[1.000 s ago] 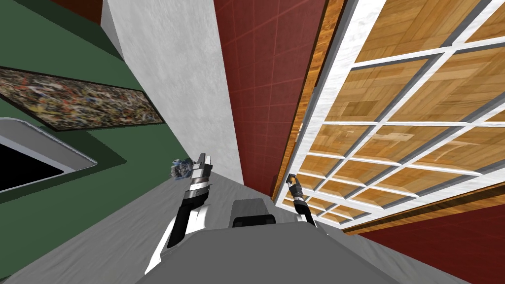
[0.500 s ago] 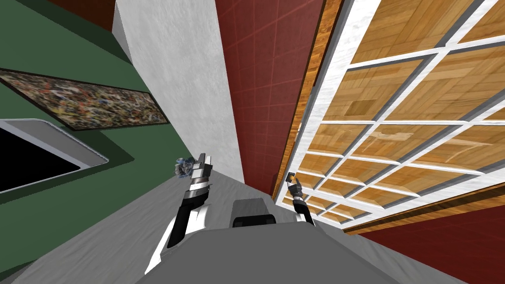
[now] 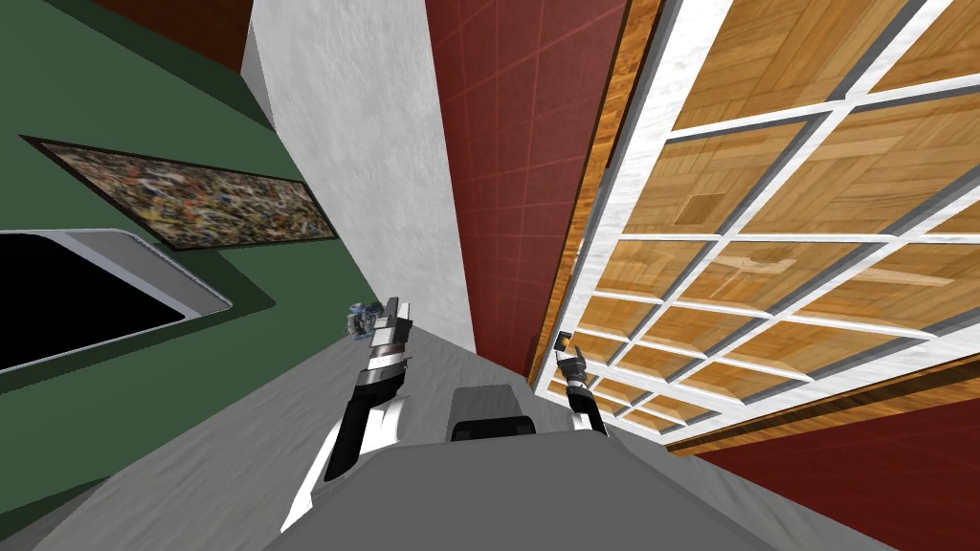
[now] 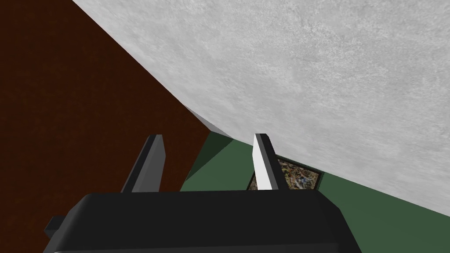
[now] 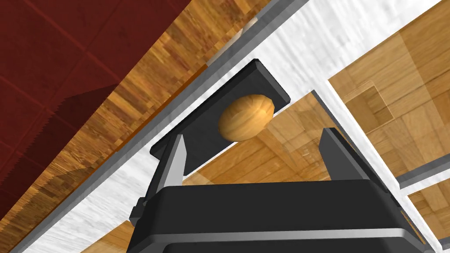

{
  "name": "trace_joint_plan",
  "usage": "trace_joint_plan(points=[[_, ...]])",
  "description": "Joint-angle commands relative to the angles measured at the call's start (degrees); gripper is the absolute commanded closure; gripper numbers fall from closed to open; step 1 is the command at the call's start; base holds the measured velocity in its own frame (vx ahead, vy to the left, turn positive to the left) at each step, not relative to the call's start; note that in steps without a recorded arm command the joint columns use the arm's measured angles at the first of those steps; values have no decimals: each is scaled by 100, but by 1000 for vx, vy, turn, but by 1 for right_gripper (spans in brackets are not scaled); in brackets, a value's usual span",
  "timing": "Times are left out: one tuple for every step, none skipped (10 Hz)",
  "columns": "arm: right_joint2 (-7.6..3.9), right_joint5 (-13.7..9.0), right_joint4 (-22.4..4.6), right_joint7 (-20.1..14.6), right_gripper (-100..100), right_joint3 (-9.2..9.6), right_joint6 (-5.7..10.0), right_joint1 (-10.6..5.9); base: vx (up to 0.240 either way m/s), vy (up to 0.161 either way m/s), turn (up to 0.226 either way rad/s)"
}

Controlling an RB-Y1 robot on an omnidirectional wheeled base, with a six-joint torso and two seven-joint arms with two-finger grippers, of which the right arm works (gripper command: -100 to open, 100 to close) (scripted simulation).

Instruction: Pull the door open

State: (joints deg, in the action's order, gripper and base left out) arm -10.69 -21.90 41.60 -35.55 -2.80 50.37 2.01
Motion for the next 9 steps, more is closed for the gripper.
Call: trace_joint_plan(points=[[26,-182,47,-286,-100,62,-11,3,-70,-14,67],[26,-182,47,-378,-100,62,-11,3,-55,-19,35],[43,-305,74,-584,-100,104,-16,2,-59,-9,54],[43,-305,74,-616,-100,104,-16,2,-46,0,28],[60,-429,100,-847,-100,146,-22,0,-49,-7,48],[76,-552,126,-992,-100,188,-27,-1,-72,-11,92],[76,-552,126,-1091,-100,188,-27,-1,-60,-17,20],[93,-674,152,-1293,-100,230,-33,-3,-63,-18,41],[93,-674,152,-1328,-100,230,-33,-3,-49,-13,24]])
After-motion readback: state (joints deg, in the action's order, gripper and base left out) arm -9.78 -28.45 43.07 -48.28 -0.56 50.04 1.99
